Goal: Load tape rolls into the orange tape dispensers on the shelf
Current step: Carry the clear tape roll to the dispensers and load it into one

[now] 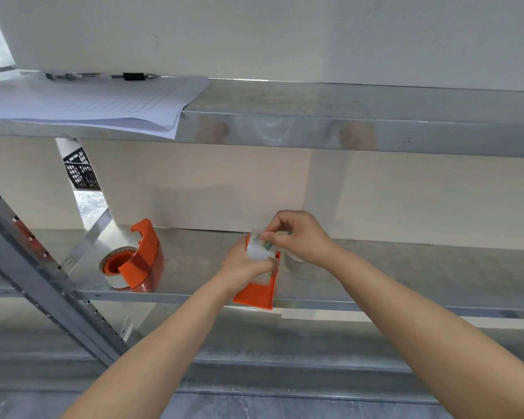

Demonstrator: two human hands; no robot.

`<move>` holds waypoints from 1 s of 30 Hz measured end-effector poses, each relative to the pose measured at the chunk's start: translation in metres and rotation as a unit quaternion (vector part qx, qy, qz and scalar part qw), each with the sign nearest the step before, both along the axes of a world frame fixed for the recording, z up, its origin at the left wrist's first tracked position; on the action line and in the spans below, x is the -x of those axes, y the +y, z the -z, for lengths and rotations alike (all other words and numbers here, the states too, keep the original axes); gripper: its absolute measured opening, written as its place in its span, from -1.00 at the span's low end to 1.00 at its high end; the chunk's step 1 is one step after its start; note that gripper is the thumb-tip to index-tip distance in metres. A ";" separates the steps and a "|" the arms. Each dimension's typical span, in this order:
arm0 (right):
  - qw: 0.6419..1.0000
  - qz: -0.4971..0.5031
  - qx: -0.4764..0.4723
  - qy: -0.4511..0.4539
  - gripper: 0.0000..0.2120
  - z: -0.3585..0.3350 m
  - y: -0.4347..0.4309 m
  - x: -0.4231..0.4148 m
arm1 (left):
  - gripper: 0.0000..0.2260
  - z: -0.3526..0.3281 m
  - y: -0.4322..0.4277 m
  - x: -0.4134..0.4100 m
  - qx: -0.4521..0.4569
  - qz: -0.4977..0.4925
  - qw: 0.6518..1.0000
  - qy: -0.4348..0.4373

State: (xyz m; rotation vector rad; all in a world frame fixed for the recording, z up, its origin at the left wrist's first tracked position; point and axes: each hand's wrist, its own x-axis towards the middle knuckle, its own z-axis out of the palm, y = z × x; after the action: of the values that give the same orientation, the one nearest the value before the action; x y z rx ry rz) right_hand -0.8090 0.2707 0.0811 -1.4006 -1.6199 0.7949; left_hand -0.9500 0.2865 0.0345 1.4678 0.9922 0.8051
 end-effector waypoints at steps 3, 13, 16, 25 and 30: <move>1.000 -0.014 0.015 0.000 -0.78 -0.008 0.004 -0.007 | -0.72 0.000 -0.005 0.004 0.016 0.026 1.000 -0.002; 0.998 0.033 0.034 -0.043 -0.86 -0.020 0.017 -0.033 | -0.54 0.004 -0.015 0.005 -0.012 0.049 0.997 0.053; 0.998 0.048 0.028 0.001 -0.80 -0.017 0.020 -0.039 | -0.53 0.000 -0.016 0.004 -0.024 0.042 0.997 0.064; 0.989 0.069 0.057 0.119 -0.80 -0.004 0.029 -0.057 | -0.63 -0.010 -0.025 0.019 -0.047 0.031 0.996 0.073; 0.979 0.089 0.080 0.164 -0.85 0.005 0.037 -0.060 | -0.55 -0.020 -0.027 0.017 -0.078 0.039 0.995 0.058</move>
State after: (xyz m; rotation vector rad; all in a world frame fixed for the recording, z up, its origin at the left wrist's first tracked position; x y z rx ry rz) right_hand -0.7489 0.3081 0.0760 -1.4163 -1.1830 1.0076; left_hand -0.9670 0.2591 0.0543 1.6926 0.9693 0.7627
